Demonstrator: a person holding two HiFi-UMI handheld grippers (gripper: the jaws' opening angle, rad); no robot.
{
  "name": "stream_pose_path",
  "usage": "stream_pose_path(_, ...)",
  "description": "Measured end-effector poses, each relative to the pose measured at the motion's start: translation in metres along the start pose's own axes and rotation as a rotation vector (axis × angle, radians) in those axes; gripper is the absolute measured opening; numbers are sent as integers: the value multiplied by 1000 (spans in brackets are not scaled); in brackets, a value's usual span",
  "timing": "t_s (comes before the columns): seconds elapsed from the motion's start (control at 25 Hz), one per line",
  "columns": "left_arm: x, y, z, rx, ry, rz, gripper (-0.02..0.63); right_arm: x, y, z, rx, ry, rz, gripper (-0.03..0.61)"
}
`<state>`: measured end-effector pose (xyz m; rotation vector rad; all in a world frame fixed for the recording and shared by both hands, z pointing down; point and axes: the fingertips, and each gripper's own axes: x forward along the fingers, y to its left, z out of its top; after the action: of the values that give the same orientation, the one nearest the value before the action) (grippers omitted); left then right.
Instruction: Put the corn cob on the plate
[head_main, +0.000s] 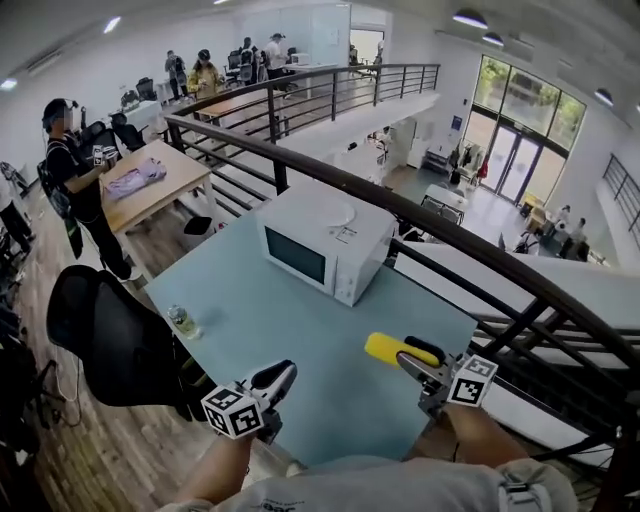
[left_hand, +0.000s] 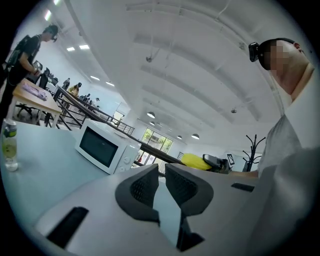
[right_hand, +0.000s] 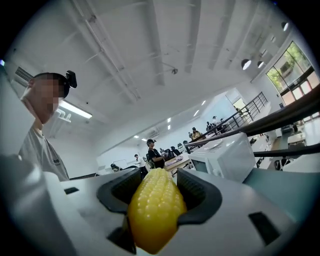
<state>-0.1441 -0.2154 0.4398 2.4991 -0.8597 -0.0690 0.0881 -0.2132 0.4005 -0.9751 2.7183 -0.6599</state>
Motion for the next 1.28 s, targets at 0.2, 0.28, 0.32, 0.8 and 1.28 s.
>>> stream_pose_path(0.2, 34, 21, 19, 54, -42, 82, 58, 21, -46, 19, -25, 37, 48, 238)
stream_pose_path(0.28, 58, 30, 37, 58, -70, 102, 58, 32, -72, 35, -46, 39, 57, 238)
stream_pose_path(0.32, 70, 33, 48, 62, -79, 102, 58, 40, -84, 45, -63, 40, 60, 238)
stream_pose_path(0.8, 186, 130, 119, 132, -57, 108, 58, 170, -197, 103, -169, 22, 30, 236)
stream_pose_path(1.28, 269, 224, 163, 203, -72, 122, 58, 277, -281, 151, -354, 93, 24, 237)
